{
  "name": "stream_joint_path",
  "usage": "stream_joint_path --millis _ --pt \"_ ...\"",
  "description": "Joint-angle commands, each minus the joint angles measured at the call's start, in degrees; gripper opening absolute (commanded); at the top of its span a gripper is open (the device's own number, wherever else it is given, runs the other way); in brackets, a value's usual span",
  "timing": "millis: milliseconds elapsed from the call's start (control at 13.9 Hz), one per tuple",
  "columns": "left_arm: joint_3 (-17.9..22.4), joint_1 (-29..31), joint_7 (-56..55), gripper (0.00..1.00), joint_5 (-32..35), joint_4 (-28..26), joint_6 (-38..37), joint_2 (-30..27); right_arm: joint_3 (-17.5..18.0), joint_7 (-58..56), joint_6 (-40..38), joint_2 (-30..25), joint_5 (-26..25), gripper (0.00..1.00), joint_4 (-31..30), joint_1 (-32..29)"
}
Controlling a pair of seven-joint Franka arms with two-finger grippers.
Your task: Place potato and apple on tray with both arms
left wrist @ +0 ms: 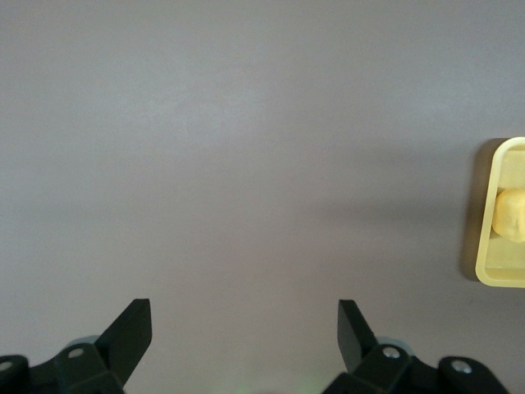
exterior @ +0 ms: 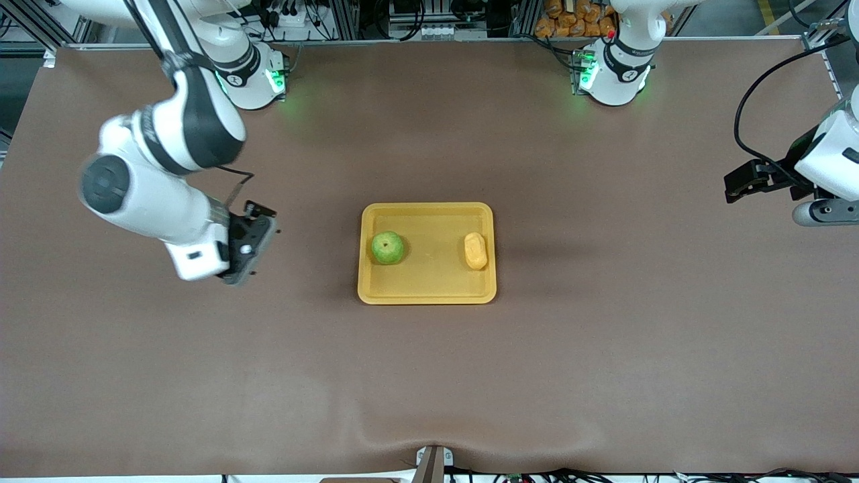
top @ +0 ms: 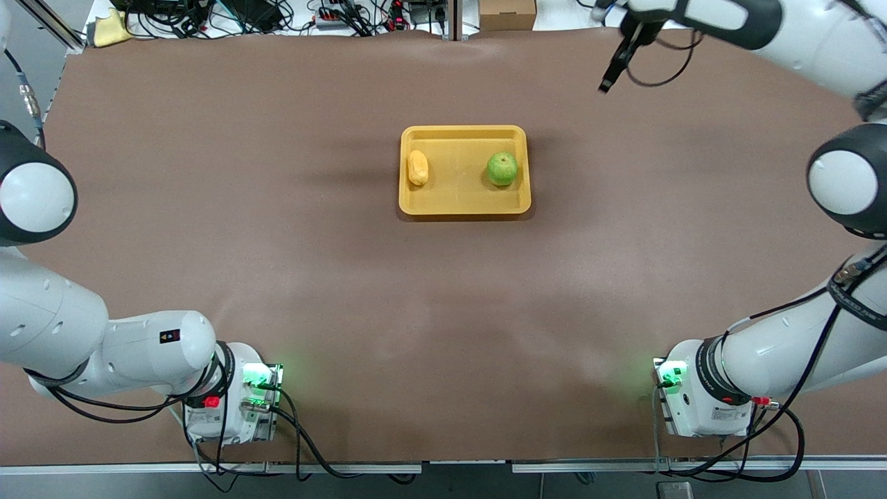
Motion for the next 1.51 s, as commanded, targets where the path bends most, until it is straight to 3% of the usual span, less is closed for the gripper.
stream_joint_path --millis 0,143,215,502,717,1435 --pt "4.3 -2.1 1.8 1.00 -3.4 -5.6 0.2 -5.7 -4.0 6.6 -0.8 -5.6 -1.0 1.00 -1.4 -1.7" --pt "10.4 -7.3 1.8 1.00 -4.8 -7.3 0.3 -7.5 -5.5 8.4 -3.5 -7.9 -1.1 1.00 -1.3 -5.1" --pt "10.8 -8.3 1.8 1.00 -4.9 -7.7 0.2 -8.2 -5.5 9.1 -4.3 -9.3 -1.1 1.00 -1.4 -6.9" --pt "11.3 -10.7 0.9 1.00 -4.8 -7.7 -0.8 -8.8 -7.8 18.4 -8.7 -12.8 -2.0 1.00 -1.1 -9.1" --pt "11.1 -10.3 1.6 1.00 -4.7 -7.5 -1.7 -8.6 -7.5 27.2 -12.9 -16.3 -5.0 1.00 -1.1 -10.6" --pt "11.3 -10.2 0.9 1.00 -4.3 -6.3 -2.8 -7.7 -7.6 41.8 -23.7 -18.8 -5.1 1.00 2.7 -11.9"
